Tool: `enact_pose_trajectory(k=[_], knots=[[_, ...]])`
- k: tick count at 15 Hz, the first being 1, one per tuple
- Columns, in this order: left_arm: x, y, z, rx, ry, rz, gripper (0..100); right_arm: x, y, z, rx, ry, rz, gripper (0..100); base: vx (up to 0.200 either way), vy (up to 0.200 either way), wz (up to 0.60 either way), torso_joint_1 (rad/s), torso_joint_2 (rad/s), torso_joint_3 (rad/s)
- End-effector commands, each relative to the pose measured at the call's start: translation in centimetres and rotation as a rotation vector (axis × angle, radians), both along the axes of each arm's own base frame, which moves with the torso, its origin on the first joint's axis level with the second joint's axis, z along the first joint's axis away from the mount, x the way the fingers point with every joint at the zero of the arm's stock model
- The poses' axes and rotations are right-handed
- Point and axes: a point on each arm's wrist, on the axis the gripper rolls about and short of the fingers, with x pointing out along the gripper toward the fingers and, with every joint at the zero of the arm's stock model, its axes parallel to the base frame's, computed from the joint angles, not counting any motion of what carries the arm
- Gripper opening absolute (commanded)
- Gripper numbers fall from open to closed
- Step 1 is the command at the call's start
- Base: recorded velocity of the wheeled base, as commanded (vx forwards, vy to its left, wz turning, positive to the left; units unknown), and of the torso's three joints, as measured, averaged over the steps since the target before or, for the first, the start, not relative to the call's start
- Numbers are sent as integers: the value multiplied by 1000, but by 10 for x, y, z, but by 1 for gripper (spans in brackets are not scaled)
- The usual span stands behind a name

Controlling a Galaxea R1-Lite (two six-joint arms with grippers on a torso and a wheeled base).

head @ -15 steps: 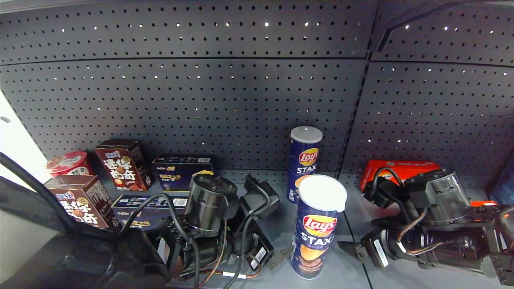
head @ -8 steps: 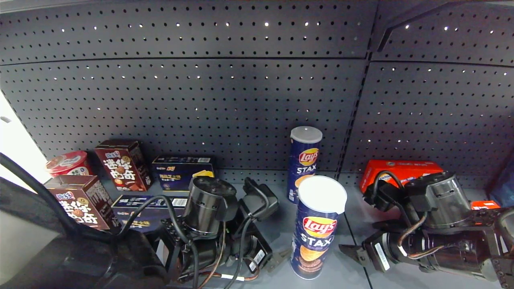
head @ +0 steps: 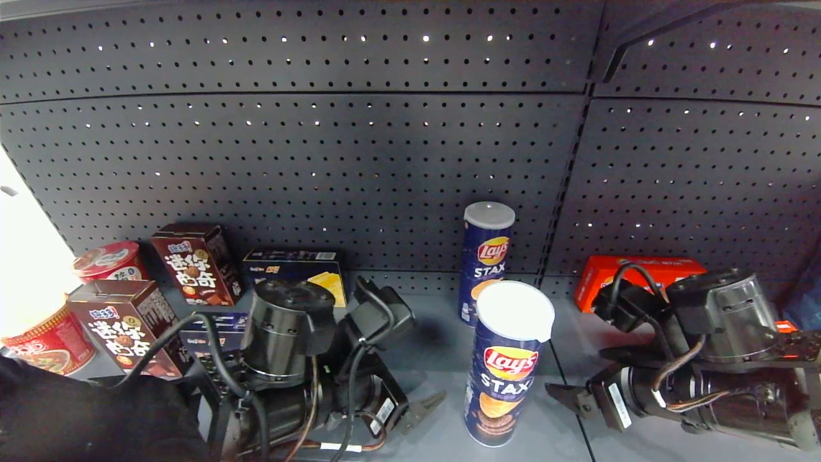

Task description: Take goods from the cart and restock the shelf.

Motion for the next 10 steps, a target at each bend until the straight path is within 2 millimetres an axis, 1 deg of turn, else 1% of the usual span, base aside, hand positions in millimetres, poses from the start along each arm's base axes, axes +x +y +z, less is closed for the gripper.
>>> enact_pose_trajectory(k=[1,2,5,6,7,8,9,10], knots=[[-17,33,20,-40,-49,59,100,-15,-13,13,39,-52,-17,100,0,0,0,0,0,0],[-27,51,30,-63,-80,93,100,-25,-27,18,60,-76,-37,100,0,0,0,0,0,0],[-49,79,50,-120,-166,145,100,-56,-58,24,105,-149,-95,100,0,0,0,0,0,0],[-55,84,53,-128,-179,151,100,-62,-62,24,112,-164,-107,100,0,0,0,0,0,0],[-74,103,55,-151,-217,188,100,-81,-77,31,143,-235,-141,100,0,0,0,0,0,0],[-90,118,54,-166,-244,228,100,-95,-85,36,163,-286,-165,100,0,0,0,0,0,0],[-98,125,53,-174,-257,248,100,-100,-89,37,167,-304,-179,100,0,0,0,0,0,0],[-116,140,49,-180,-257,301,100,-111,-96,40,168,-337,-224,100,0,0,0,0,0,0]])
